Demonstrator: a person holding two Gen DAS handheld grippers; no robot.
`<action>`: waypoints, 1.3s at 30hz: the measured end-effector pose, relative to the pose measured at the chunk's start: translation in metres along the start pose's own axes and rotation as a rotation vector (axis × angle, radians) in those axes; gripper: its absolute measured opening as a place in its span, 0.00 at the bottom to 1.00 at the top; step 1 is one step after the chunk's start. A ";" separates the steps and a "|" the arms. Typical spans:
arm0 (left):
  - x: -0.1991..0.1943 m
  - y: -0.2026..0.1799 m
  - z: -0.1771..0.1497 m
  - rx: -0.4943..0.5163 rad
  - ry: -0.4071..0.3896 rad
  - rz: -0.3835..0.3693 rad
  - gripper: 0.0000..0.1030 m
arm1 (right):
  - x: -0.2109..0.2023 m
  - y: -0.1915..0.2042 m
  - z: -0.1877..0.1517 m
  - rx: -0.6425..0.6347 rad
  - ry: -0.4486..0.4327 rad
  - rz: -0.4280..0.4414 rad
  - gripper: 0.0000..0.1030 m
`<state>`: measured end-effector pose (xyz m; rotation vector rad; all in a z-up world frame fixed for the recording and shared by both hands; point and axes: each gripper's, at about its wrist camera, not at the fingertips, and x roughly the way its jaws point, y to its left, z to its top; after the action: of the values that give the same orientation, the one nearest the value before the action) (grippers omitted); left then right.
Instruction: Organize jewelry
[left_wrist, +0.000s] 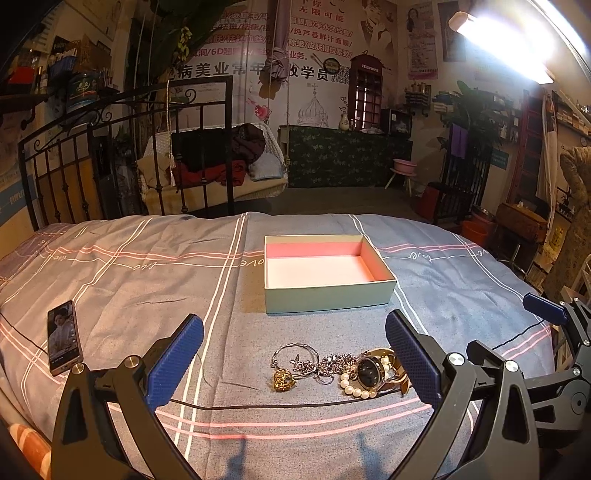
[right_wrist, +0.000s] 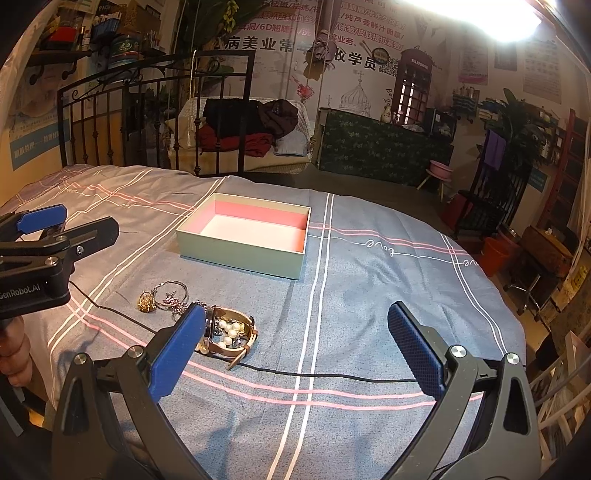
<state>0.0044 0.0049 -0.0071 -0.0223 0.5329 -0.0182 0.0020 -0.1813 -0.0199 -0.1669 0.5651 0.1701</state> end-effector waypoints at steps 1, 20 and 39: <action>0.000 0.000 0.000 -0.001 -0.003 -0.002 0.94 | 0.000 0.000 0.000 0.000 0.002 0.002 0.95; 0.003 0.001 -0.002 0.003 -0.023 0.005 0.94 | 0.007 0.001 0.000 -0.006 0.011 0.008 0.95; 0.013 0.008 -0.002 -0.034 0.015 -0.015 0.94 | 0.015 0.001 -0.005 -0.006 0.026 0.013 0.95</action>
<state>0.0146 0.0128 -0.0153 -0.0594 0.5480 -0.0238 0.0118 -0.1800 -0.0317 -0.1716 0.5914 0.1824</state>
